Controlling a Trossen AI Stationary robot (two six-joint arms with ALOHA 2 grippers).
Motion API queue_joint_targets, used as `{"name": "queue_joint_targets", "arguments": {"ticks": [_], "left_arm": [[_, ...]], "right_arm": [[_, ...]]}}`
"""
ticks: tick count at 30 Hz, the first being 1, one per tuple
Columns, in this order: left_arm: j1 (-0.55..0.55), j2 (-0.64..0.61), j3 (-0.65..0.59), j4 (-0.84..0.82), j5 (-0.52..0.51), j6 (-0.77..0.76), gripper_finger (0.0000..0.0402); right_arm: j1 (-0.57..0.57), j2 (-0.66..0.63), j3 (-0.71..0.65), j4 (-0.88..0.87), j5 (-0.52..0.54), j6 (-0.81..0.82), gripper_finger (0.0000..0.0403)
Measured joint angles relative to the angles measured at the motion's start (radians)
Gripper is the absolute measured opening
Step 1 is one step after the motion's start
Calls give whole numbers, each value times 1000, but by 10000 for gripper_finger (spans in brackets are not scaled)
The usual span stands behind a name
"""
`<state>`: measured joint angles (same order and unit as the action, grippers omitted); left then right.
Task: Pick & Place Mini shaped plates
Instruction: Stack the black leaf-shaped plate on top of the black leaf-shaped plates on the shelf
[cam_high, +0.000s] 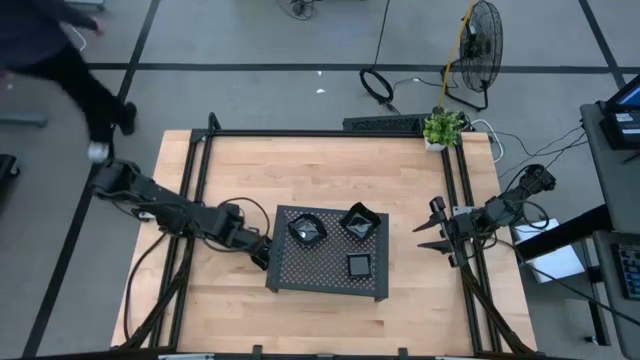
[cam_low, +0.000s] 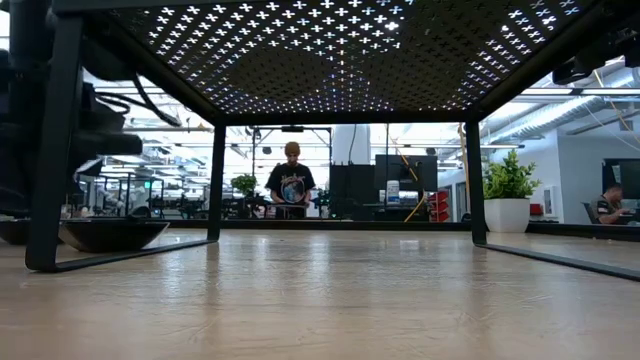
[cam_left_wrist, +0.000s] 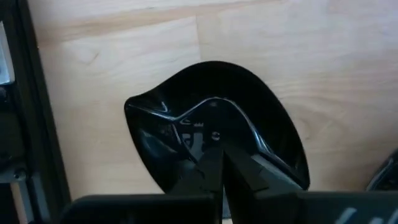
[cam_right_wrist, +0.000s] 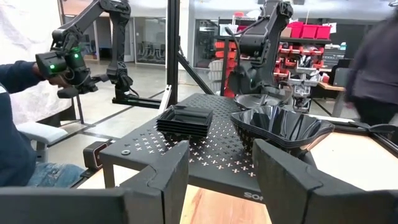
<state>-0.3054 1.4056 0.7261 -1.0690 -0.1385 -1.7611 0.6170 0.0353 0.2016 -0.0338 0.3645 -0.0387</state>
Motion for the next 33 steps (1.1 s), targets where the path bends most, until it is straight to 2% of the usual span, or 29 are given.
{"name": "queue_joint_targets", "arguments": {"ticks": [5, 11, 19, 29, 31, 33], "left_arm": [[3, 59, 0, 9, -23, -16, 4], [20, 112, 0, 17, -109, -40, 15], [78, 127, 0, 19, -235, 20, 16], [215, 126, 0, 18, -529, 159, 17], [253, 123, 0, 17, -534, 252, 17], [288, 97, 0, -1, -455, 331, 17]], "right_arm": [[0, 0, 0, 0, 0, 0, 165], [0, 0, 0, 0, 0, 0, 165], [0, 0, 0, 0, 0, 0, 165], [0, 0, 0, 0, 0, 0, 165], [0, 0, 0, 0, 0, 0, 165], [0, 0, 0, 0, 0, 0, 165]]}}
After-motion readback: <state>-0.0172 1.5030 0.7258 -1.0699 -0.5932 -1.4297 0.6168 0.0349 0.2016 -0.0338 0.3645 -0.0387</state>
